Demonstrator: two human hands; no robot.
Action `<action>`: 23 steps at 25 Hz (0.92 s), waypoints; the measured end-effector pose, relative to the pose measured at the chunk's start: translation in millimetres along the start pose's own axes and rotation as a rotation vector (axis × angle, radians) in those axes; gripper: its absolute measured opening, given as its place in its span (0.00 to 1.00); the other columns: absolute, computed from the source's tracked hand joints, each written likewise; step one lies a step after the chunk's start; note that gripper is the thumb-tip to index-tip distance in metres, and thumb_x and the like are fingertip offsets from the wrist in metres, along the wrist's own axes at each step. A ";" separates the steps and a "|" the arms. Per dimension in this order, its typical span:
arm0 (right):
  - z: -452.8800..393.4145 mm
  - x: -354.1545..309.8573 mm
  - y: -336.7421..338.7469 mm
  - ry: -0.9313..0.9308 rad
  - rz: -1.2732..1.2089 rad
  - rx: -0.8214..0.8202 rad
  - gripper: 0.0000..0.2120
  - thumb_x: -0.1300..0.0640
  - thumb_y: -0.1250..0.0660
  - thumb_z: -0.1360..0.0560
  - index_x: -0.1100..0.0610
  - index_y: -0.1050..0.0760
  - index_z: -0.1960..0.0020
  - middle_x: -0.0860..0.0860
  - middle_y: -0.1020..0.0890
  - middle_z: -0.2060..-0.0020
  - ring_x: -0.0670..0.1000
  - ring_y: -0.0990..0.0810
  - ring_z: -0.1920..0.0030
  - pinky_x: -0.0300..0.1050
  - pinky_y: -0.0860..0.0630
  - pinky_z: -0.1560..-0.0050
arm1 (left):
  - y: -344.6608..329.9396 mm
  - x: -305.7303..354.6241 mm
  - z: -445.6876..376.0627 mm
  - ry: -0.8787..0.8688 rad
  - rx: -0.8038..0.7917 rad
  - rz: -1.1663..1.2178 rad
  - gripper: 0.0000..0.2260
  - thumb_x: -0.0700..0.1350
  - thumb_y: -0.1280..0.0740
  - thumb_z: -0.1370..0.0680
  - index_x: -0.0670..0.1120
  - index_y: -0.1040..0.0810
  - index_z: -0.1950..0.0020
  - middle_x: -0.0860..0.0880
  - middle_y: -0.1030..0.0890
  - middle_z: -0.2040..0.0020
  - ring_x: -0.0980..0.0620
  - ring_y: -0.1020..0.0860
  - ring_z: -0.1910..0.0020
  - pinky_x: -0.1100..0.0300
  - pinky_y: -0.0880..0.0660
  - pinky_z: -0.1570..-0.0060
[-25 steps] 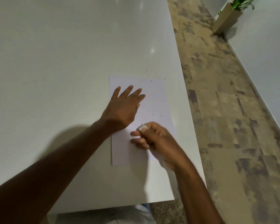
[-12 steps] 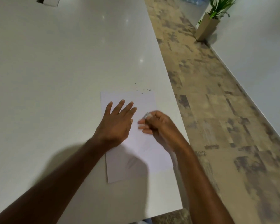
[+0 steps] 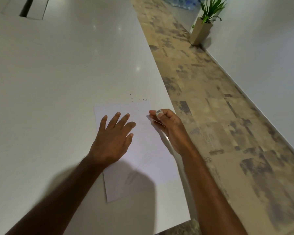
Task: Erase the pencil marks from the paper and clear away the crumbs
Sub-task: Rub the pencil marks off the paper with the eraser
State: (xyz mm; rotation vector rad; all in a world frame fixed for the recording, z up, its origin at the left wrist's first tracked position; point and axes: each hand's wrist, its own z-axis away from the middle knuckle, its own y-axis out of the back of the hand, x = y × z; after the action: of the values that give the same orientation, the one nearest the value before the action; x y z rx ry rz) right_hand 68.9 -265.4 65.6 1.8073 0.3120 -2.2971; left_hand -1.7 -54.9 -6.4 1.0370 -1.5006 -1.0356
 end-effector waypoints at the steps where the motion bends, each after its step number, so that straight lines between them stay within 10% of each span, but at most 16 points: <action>1: 5.1 -1.0 0.5 0.046 0.064 0.051 0.10 0.57 0.36 0.14 0.63 0.23 0.41 0.56 0.14 0.41 0.56 0.14 0.41 0.52 0.18 0.39 | 1.4 1.2 1.1 0.002 0.011 -0.006 0.20 0.55 0.50 0.16 0.54 0.31 0.26 0.48 0.35 0.20 0.43 0.40 0.20 0.35 0.45 0.25; 4: 47.6 13.5 -0.9 0.092 0.367 0.198 0.05 0.55 0.32 0.17 0.54 0.19 0.45 0.49 0.14 0.52 0.49 0.15 0.55 0.49 0.16 0.52 | 5.3 8.6 4.9 -0.017 0.074 -0.076 0.15 0.53 0.42 0.17 0.54 0.26 0.32 0.46 0.30 0.25 0.42 0.32 0.29 0.40 0.37 0.36; 9: 108.0 53.4 -15.4 0.165 0.733 0.147 0.06 0.57 0.30 0.20 0.48 0.17 0.46 0.41 0.16 0.52 0.44 0.17 0.51 0.35 0.21 0.50 | 10.0 11.4 6.5 -0.031 0.084 -0.086 0.16 0.51 0.38 0.18 0.54 0.24 0.30 0.46 0.25 0.28 0.41 0.28 0.33 0.42 0.33 0.42; 16: 138.8 76.2 -38.4 0.093 0.726 0.074 0.05 0.46 0.29 0.19 0.36 0.24 0.49 0.32 0.24 0.51 0.38 0.21 0.49 0.33 0.22 0.41 | 1.3 20.0 11.8 0.039 -0.045 -0.036 0.25 0.63 0.54 0.18 0.62 0.41 0.20 0.49 0.45 0.17 0.44 0.47 0.19 0.35 0.52 0.25; 23: 97.7 43.2 -22.6 0.238 1.013 0.344 0.11 0.39 0.31 0.19 0.45 0.18 0.49 0.38 0.20 0.55 0.41 0.22 0.56 0.26 0.29 0.56 | -0.6 17.5 9.2 0.036 -0.086 -0.008 0.25 0.65 0.58 0.17 0.66 0.54 0.19 0.53 0.57 0.17 0.47 0.60 0.18 0.32 0.63 0.25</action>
State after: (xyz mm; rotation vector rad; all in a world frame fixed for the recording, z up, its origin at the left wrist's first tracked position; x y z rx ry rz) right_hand -38.4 -273.1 46.9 1.7556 -0.8301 -1.4595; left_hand -13.0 -70.8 -3.8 0.9975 -1.4118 -1.0724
